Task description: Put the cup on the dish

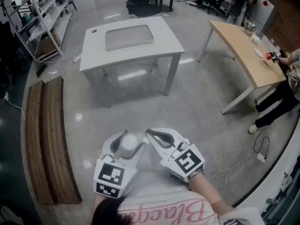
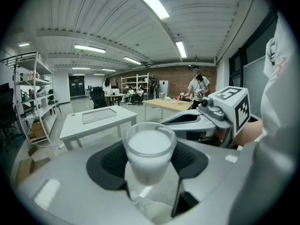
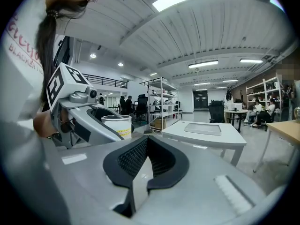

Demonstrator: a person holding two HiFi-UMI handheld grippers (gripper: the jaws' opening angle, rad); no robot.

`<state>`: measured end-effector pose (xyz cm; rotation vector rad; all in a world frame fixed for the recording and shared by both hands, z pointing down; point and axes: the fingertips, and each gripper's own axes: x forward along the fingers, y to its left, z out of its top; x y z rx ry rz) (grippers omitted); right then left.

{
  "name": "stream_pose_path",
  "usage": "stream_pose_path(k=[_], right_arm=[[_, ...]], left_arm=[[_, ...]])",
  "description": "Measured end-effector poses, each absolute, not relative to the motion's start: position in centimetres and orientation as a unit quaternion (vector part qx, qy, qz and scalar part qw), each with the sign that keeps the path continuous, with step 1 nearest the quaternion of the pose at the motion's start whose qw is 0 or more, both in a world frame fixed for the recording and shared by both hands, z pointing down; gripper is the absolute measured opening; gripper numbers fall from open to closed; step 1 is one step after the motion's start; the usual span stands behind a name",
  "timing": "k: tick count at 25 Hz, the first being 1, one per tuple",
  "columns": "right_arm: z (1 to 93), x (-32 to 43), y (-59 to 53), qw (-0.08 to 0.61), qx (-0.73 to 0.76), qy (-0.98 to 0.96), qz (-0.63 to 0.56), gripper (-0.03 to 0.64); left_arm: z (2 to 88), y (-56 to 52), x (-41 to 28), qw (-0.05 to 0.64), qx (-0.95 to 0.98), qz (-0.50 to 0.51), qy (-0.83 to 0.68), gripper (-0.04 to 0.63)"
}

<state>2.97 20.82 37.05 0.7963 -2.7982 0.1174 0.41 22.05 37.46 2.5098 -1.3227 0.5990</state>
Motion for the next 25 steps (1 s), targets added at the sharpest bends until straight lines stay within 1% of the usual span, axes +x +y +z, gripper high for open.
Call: stream_pose_path(k=[8,15,20,25], right_arm=[[37.5,2.9,16.0,0.113,0.284,-0.951,0.052,0.002],[37.7,2.4,11.4,0.128,0.281,-0.950,0.049,0.002],[37.4,1.2,7.6,0.138,0.276,-0.950,0.045,0.002],[36.6,-0.1,3.5,0.129,0.284,-0.949,0.038,0.002]], left_arm=[[37.8,16.8,0.2,0.119,0.865,0.208,-0.441,0.259],[37.7,11.8,-0.1,0.123,0.868,0.201,-0.438,0.259],[37.4,7.9,-1.3,0.127,0.866,0.199,-0.440,0.259],[37.1,3.8,-2.8,0.126,0.866,0.197,-0.442,0.259]])
